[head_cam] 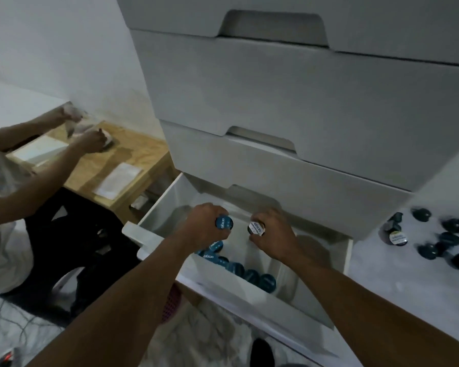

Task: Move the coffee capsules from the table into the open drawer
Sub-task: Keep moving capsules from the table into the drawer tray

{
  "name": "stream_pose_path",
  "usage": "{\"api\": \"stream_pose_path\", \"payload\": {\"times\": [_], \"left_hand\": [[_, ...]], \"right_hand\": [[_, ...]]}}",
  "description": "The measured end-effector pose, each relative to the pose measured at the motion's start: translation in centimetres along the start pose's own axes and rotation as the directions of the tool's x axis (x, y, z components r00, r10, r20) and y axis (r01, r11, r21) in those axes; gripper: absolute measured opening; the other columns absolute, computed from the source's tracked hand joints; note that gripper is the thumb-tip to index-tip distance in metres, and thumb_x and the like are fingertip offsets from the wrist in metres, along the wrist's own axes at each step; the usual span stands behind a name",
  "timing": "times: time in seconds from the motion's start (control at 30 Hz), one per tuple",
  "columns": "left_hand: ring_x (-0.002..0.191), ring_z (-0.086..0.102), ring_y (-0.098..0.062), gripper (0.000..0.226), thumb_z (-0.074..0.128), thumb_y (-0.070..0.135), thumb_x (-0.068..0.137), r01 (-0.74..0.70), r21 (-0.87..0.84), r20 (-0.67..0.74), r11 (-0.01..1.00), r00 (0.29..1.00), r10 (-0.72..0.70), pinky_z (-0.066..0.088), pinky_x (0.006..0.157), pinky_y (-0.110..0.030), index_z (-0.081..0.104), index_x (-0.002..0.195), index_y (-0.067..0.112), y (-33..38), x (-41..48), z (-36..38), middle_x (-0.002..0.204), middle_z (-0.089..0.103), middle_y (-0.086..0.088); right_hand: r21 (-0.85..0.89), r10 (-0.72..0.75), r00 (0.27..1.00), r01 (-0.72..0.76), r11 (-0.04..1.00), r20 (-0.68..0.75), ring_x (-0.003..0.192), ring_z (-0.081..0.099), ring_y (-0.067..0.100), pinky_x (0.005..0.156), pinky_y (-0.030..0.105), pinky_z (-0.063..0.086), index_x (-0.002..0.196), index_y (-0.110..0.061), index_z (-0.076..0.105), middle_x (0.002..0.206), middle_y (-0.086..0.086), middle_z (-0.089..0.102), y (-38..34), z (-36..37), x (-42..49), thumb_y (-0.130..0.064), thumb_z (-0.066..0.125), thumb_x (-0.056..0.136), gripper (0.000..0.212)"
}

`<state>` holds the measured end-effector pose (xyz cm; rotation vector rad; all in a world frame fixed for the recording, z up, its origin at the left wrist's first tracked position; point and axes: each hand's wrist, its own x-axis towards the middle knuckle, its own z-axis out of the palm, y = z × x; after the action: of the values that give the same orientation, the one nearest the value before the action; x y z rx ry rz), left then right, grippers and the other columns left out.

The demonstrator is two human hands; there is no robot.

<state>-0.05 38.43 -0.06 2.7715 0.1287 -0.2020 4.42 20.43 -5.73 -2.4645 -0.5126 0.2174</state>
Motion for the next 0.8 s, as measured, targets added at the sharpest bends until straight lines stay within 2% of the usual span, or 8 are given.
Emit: {"api": "stream_pose_path", "payload": {"times": [0.13, 0.23, 0.37, 0.5, 0.57, 0.67, 0.8], "left_hand": [[0.098, 0.058, -0.012, 0.04, 0.067, 0.033, 0.082, -0.122, 0.044, 0.129, 0.992, 0.985, 0.116, 0.034, 0.072, -0.017, 0.062, 0.12, 0.022, -0.7, 2.5, -0.2, 0.115, 0.065, 0.001], [0.099, 0.059, -0.009, 0.045, 0.067, 0.039, 0.081, -0.205, 0.045, 0.21, 0.978, 0.959, 0.191, 0.035, 0.073, -0.018, 0.058, 0.124, 0.03, -1.6, 4.4, 0.3, 0.12, 0.063, 0.008], [0.104, 0.058, -0.01, 0.047, 0.069, 0.029, 0.08, -0.313, -0.035, 0.287, 0.949, 0.907, 0.309, 0.033, 0.075, -0.011, 0.059, 0.125, 0.023, -2.4, 6.1, 1.0, 0.124, 0.061, 0.005], [0.103, 0.057, -0.009, 0.046, 0.071, 0.024, 0.077, -0.408, -0.085, 0.33, 0.909, 0.849, 0.413, 0.028, 0.069, -0.006, 0.061, 0.122, 0.02, -3.7, 7.0, 1.5, 0.119, 0.063, 0.004], [0.099, 0.059, -0.012, 0.046, 0.074, 0.021, 0.073, -0.408, -0.145, 0.337, 0.901, 0.836, 0.433, 0.035, 0.075, -0.009, 0.065, 0.117, 0.017, -4.4, 7.3, 2.3, 0.115, 0.066, -0.001], [0.099, 0.061, -0.015, 0.046, 0.075, 0.02, 0.071, -0.423, -0.191, 0.354, 0.886, 0.812, 0.464, 0.047, 0.085, -0.021, 0.065, 0.116, 0.014, -5.1, 7.6, 3.4, 0.114, 0.066, -0.004], [0.101, 0.06, -0.018, 0.047, 0.075, 0.02, 0.072, -0.448, -0.215, 0.347, 0.868, 0.796, 0.497, 0.048, 0.089, -0.026, 0.064, 0.117, 0.012, -5.2, 8.1, 4.4, 0.115, 0.066, -0.006]], "right_hand": [[0.045, 0.106, 0.994, -0.106, 0.993, 0.005, 0.1, 0.057, 0.024, 0.076, 0.024, 0.041, 0.114, -0.014, 0.065, 0.109, 0.01, 0.06, 0.3, 1.0, 0.6, -0.011, 0.075, 0.074, 0.041], [0.043, 0.177, 0.984, -0.177, 0.983, -0.008, 0.102, 0.059, 0.026, 0.083, 0.028, 0.045, 0.115, -0.013, 0.066, 0.111, 0.011, 0.063, 0.4, 1.7, 0.6, -0.007, 0.075, 0.072, 0.044], [0.034, 0.31, 0.95, -0.309, 0.95, -0.03, 0.107, 0.058, 0.024, 0.091, 0.025, 0.042, 0.118, -0.014, 0.064, 0.116, 0.009, 0.063, -0.4, 2.2, 0.0, -0.011, 0.078, 0.072, 0.048], [0.049, 0.415, 0.91, -0.413, 0.909, -0.013, 0.1, 0.058, 0.019, 0.083, 0.022, 0.042, 0.116, -0.017, 0.064, 0.117, 0.004, 0.062, -1.4, 3.1, -0.4, -0.014, 0.08, 0.071, 0.048], [0.068, 0.443, 0.897, -0.442, 0.894, -0.001, 0.092, 0.055, 0.014, 0.08, 0.02, 0.04, 0.115, -0.019, 0.064, 0.115, 0.003, 0.062, -1.9, 3.6, -0.6, -0.015, 0.08, 0.071, 0.046], [0.072, 0.459, 0.888, -0.459, 0.886, 0.016, 0.09, 0.051, 0.01, 0.079, 0.019, 0.039, 0.116, -0.017, 0.064, 0.115, 0.002, 0.062, -2.5, 4.1, -0.6, -0.013, 0.079, 0.073, 0.046], [0.05, 0.456, 0.89, -0.456, 0.888, 0.017, 0.103, 0.057, 0.017, 0.087, 0.02, 0.042, 0.117, -0.016, 0.063, 0.119, 0.004, 0.062, -2.5, 4.8, -0.2, -0.012, 0.077, 0.074, 0.045]]}}
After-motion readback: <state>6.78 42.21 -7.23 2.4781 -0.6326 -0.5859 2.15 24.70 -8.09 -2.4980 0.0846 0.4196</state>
